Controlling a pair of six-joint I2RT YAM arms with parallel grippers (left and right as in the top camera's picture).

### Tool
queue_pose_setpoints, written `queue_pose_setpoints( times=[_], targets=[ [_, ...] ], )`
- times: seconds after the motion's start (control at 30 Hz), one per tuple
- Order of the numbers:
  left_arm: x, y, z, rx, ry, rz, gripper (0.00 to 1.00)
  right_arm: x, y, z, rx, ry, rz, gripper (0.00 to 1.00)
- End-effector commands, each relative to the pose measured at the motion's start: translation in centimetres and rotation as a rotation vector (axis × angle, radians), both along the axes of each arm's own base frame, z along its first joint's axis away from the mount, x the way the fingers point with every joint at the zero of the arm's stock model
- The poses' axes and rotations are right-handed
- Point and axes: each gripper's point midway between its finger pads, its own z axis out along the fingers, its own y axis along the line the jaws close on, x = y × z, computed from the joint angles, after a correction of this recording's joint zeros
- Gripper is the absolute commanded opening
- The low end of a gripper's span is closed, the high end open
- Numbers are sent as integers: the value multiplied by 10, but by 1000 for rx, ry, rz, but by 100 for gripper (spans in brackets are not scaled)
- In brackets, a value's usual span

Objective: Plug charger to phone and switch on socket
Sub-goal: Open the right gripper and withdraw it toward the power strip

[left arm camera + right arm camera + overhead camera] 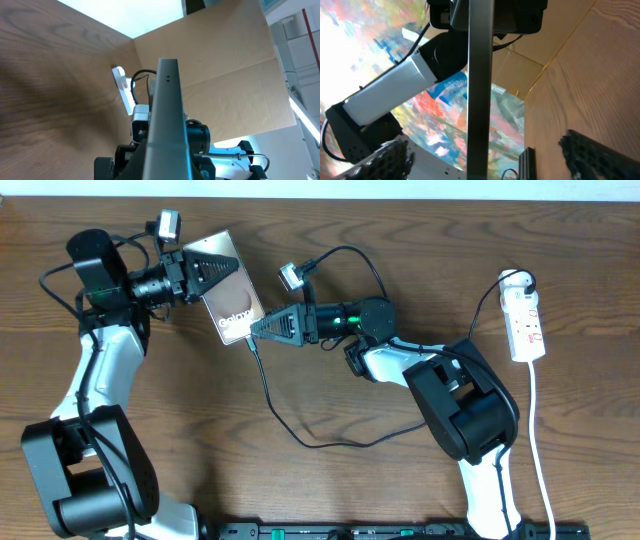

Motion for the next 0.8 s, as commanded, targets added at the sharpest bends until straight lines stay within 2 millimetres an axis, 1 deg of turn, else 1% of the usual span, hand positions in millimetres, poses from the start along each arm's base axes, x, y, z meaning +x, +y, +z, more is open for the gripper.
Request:
queue_pose_setpoints(
  times=[0.0, 0.1, 0.17, 0.27, 0.33, 0.4, 0.47, 0.5, 0.6, 0.67, 0.77],
  targets=[
    [-5, 12, 11, 2, -42, 2, 7, 3, -1, 12, 31, -34, -18, 99],
    [-4, 26, 11, -7, -17, 33, 7, 7, -3, 11, 31, -42, -29, 99],
    [-4, 38, 11, -21, 16, 57, 8, 15, -6, 5, 5, -5, -43, 99],
    [-2, 57, 11, -32, 40, 105, 7, 33, -12, -15, -72, 77, -71, 99],
    [-2, 68, 11, -32, 41, 130, 7, 48, -19, -38, -150, 160, -91, 99],
    [-2, 72, 11, -33, 40, 142, 8, 62, -32, -64, -230, 234, -118, 99],
    [-2, 73, 11, -32, 39, 143, 7, 75, -51, -89, -301, 298, -152, 99],
    [-2, 73, 11, -32, 39, 144, 7, 80, -60, -96, -321, 313, -169, 99],
    [-2, 73, 11, -30, 35, 144, 7, 91, -77, -105, -342, 324, -203, 99],
    [-2, 73, 11, -29, 31, 144, 8, 97, -89, -107, -352, 323, -225, 99],
    [-2, 73, 11, -29, 31, 144, 7, 97, -98, -111, -392, 306, -248, 99]
  ],
)
